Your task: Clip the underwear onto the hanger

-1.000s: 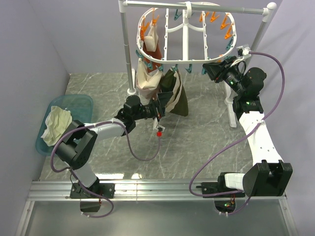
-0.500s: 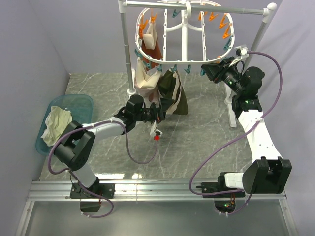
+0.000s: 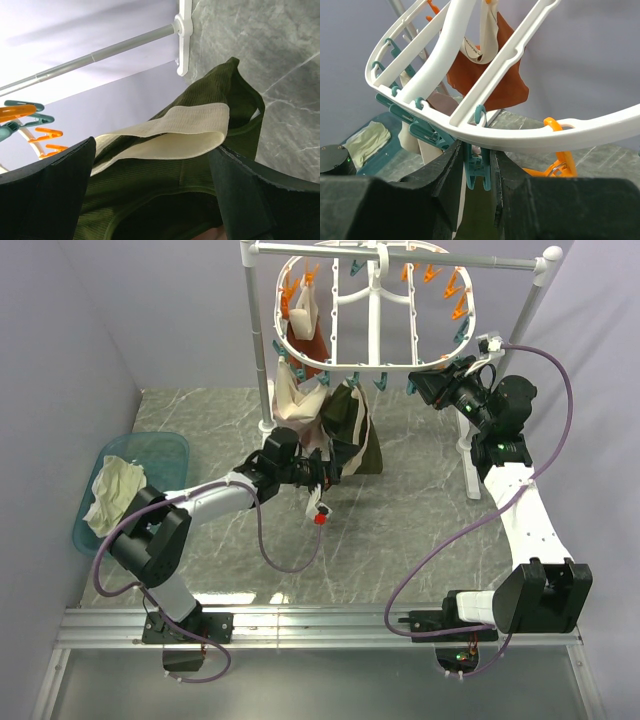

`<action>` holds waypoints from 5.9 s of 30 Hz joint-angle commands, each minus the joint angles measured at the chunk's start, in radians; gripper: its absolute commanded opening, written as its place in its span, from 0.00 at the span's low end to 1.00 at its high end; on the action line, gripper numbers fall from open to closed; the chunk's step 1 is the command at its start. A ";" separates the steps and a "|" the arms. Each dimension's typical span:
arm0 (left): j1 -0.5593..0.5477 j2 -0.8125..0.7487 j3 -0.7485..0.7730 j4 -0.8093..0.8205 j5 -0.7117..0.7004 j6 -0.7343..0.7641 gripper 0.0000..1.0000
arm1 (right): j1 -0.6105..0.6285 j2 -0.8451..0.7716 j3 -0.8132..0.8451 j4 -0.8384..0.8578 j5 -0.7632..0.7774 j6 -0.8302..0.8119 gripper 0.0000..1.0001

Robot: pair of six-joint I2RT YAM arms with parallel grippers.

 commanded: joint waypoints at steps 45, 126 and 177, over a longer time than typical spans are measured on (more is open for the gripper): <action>-0.046 0.206 0.366 -0.295 -0.100 0.478 0.81 | 0.001 0.000 0.020 -0.008 -0.031 0.025 0.00; -0.178 0.200 0.495 0.247 -0.332 -0.211 0.00 | 0.001 0.008 -0.003 -0.034 0.028 -0.022 0.00; -0.181 0.232 0.605 0.285 -0.338 -0.265 0.01 | 0.035 0.020 -0.032 -0.024 0.052 -0.096 0.00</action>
